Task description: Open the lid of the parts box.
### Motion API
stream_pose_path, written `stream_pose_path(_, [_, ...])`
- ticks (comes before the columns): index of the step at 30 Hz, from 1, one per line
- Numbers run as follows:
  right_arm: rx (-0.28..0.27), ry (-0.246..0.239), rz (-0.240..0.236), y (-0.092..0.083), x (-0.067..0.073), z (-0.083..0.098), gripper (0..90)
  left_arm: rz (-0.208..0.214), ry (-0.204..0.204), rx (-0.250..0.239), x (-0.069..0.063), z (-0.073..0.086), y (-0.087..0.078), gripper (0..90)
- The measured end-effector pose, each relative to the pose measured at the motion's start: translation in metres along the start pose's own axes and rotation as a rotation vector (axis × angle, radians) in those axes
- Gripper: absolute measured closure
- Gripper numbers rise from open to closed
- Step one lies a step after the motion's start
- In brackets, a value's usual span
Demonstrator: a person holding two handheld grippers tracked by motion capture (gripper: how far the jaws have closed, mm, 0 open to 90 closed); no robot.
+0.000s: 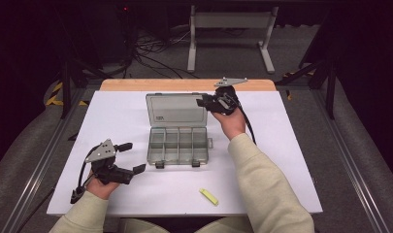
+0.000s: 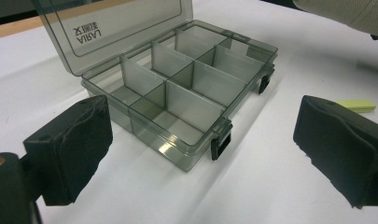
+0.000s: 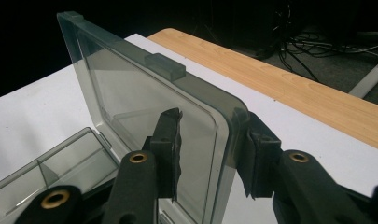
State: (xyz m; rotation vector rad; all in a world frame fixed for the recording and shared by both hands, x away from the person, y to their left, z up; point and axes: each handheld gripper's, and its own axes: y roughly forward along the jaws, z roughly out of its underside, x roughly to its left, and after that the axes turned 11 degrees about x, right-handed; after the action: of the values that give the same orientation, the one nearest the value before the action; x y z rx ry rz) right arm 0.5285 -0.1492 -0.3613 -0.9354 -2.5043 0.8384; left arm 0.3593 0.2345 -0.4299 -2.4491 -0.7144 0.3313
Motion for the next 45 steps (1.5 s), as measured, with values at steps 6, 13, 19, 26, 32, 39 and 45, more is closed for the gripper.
stream_pose_path(6, [0.010,0.018,0.004,0.006,-0.006,-0.002,63.2,-0.001,-0.003,-0.003,0.001,0.001,0.000,5.1])
stream_pose_path(13, [0.020,0.032,0.005,0.011,-0.011,-0.004,63.1,0.001,-0.011,-0.005,0.001,0.001,0.000,5.0])
stream_pose_path(19, [0.023,0.045,0.005,0.015,-0.014,-0.005,62.6,-0.007,-0.013,-0.007,0.003,0.001,-0.001,4.6])
stream_pose_path(26, [0.024,0.055,0.010,0.020,-0.017,-0.005,60.1,-0.009,-0.014,-0.011,0.003,0.001,-0.002,4.4])
stream_pose_path(32, [0.038,0.069,0.014,0.028,-0.019,-0.002,55.4,-0.009,-0.017,-0.018,0.004,0.002,-0.003,4.4])
stream_pose_path(39, [0.061,0.081,0.010,0.035,-0.021,0.001,49.5,-0.011,-0.018,-0.019,0.004,0.002,-0.003,4.4])
stream_pose_path(45, [0.091,0.095,0.001,0.042,-0.022,0.005,44.8,-0.009,-0.022,-0.022,0.004,0.002,-0.004,4.4])
